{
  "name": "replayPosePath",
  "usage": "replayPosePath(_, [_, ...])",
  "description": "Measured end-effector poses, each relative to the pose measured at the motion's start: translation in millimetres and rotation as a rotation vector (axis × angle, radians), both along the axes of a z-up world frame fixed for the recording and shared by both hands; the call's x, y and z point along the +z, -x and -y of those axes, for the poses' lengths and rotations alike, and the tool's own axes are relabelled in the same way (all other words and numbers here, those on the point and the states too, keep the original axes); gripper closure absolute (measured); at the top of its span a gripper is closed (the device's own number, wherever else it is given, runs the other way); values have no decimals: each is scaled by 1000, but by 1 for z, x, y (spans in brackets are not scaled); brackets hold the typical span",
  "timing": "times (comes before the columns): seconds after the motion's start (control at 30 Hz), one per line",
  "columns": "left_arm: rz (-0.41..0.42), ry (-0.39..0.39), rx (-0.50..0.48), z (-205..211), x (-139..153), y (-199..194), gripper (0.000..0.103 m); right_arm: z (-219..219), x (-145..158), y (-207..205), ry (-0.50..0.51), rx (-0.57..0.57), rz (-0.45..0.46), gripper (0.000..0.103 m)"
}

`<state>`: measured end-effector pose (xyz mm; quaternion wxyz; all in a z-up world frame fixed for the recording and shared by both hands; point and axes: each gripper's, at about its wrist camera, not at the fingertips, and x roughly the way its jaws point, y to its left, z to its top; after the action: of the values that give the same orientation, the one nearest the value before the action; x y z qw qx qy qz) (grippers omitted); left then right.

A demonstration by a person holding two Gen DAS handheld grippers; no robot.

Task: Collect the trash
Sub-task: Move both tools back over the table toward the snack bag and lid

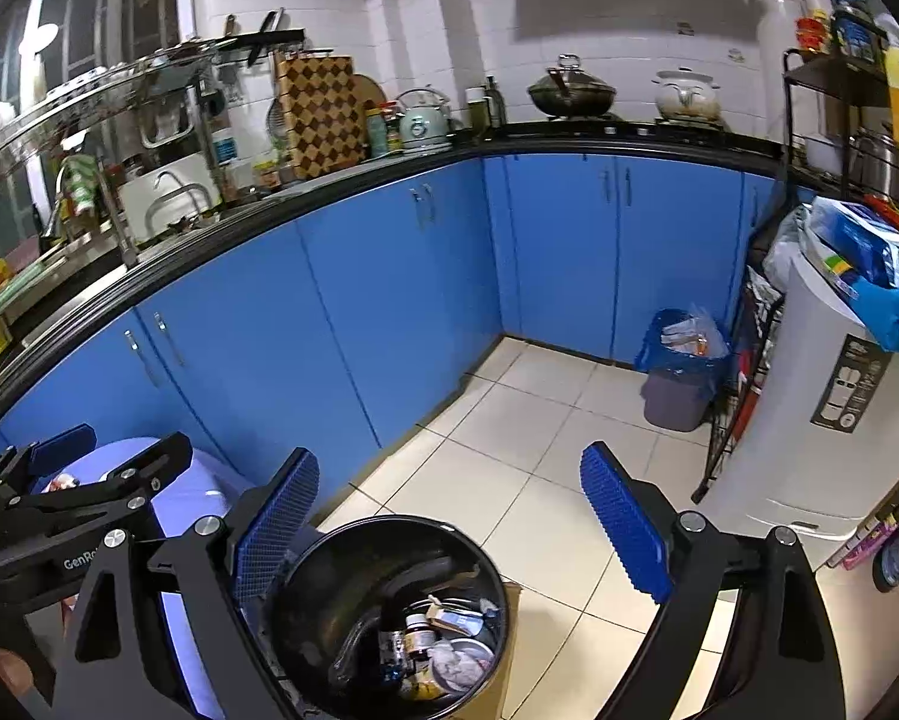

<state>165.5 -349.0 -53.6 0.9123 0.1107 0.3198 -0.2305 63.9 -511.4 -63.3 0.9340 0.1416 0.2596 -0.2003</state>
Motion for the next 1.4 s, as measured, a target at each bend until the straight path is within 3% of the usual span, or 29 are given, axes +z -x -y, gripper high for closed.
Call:
replayPosePath(1.0, [49,86,139,-132,39,12,4,-114,54,-11,118,165,42,16])
replayPosePath(1.4, [17,81,303,-221,20,-3,4,-195,33,-56,123,332,-23,16])
